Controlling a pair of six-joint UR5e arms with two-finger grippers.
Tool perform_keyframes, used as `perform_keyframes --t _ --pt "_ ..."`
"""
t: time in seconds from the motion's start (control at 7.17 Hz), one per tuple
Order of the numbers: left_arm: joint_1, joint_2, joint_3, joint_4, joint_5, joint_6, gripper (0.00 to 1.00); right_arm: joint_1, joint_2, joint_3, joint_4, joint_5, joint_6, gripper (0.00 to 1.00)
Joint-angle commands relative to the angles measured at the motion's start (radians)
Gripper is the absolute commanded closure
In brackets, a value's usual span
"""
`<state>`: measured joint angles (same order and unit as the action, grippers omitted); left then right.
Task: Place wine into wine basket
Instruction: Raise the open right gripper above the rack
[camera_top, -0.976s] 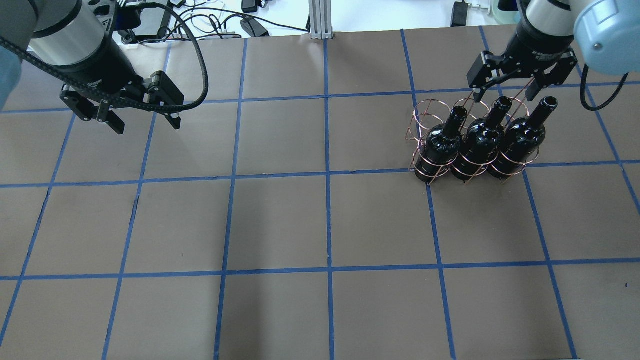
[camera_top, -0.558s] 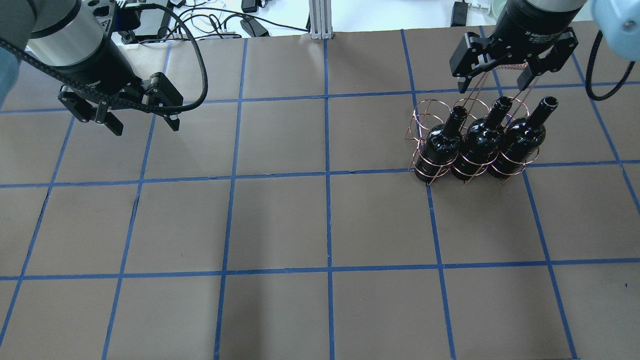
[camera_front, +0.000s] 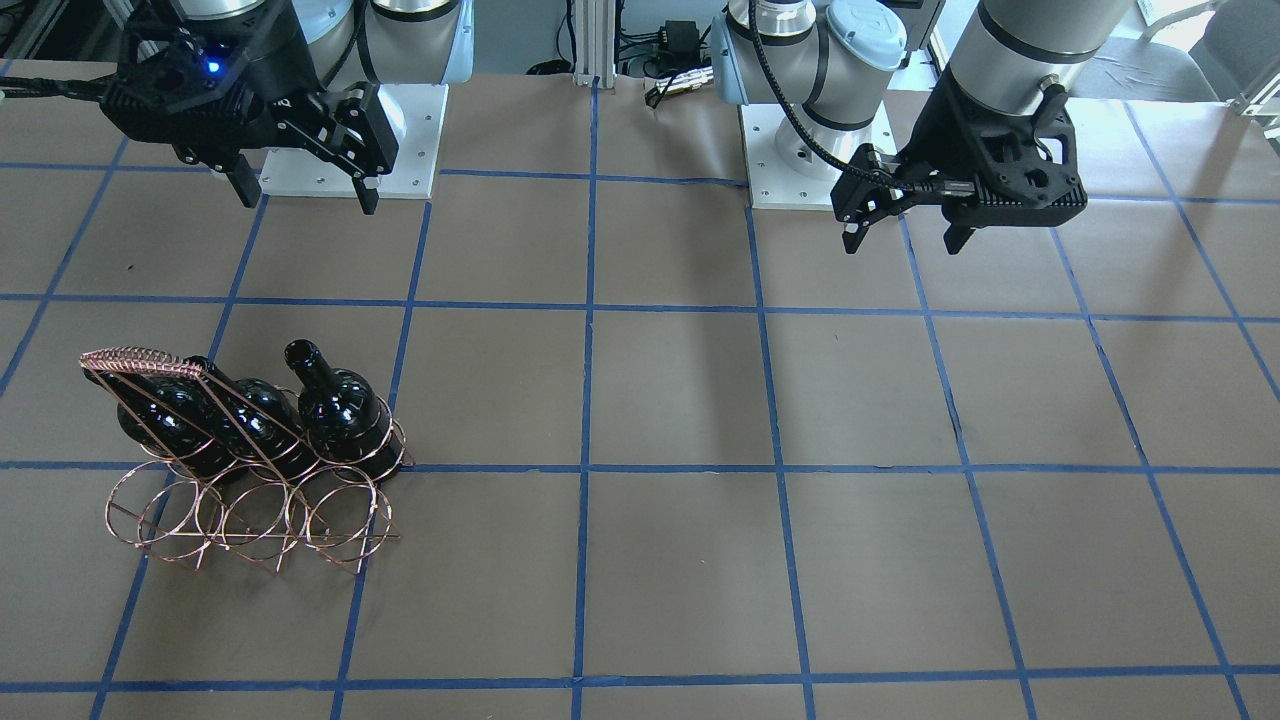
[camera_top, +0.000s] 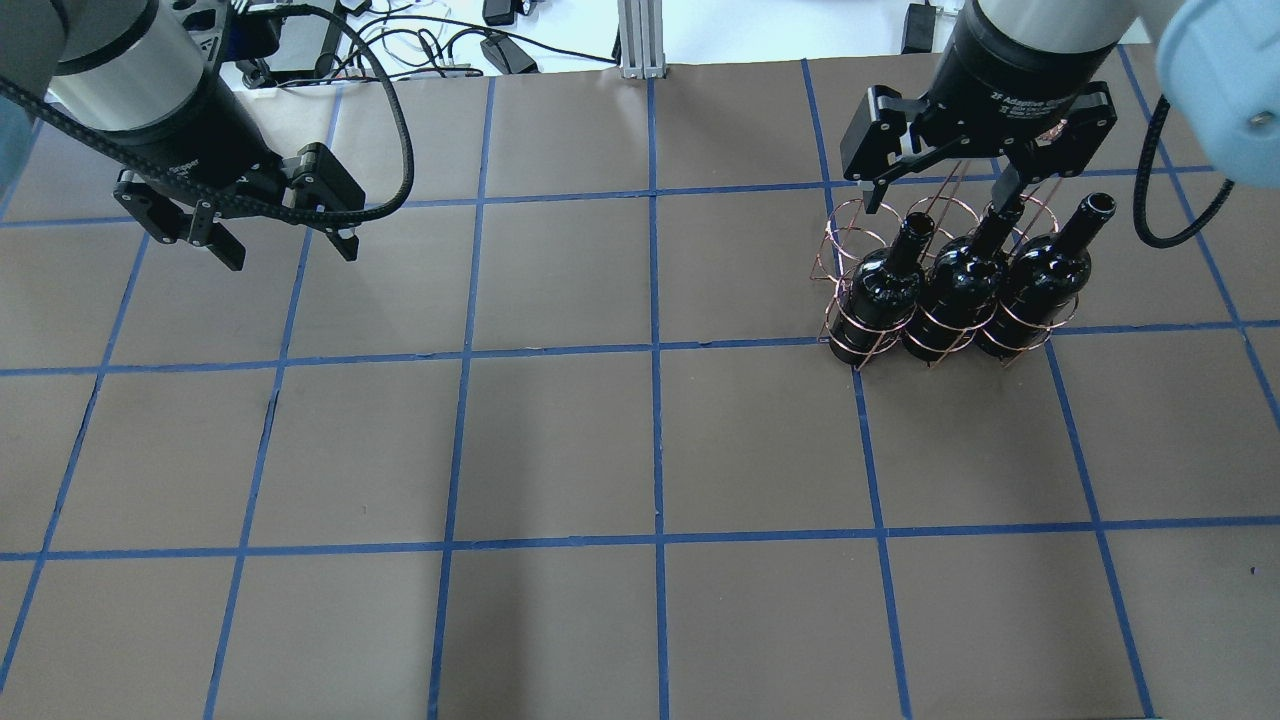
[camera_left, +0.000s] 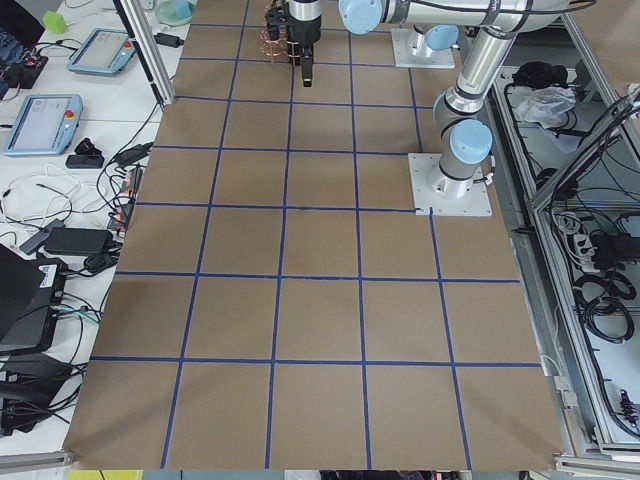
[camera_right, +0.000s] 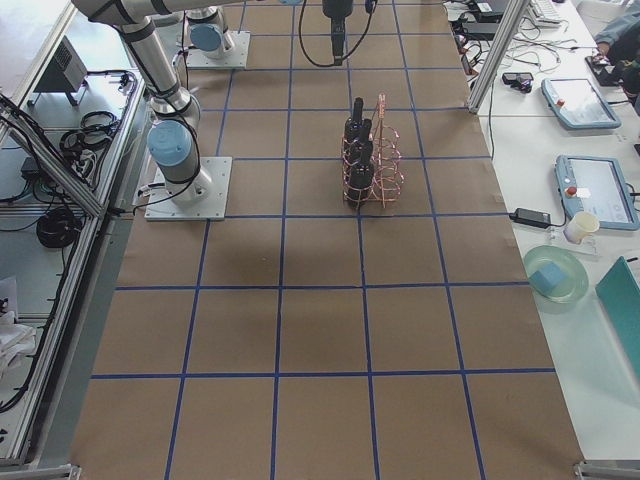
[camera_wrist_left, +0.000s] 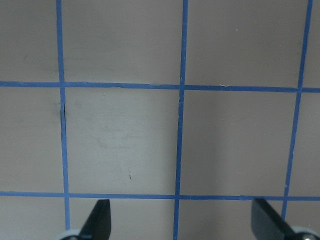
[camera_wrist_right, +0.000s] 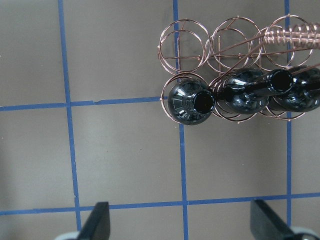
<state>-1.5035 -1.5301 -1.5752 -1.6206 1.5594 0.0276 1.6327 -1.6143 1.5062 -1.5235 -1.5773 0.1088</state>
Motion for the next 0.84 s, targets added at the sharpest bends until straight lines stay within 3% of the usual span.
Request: perform_keyframes --t 0.0,0.7 --pt "-0.001 -0.005 0.001 -0.001 -0.004 0.000 0.00 0.003 -0.001 0.002 0.003 0.000 -0.004 0.00" --pt "-0.001 -0.001 0.004 -0.001 -0.004 0.002 0.00 0.003 -0.004 0.009 0.005 -0.001 0.006 0.00"
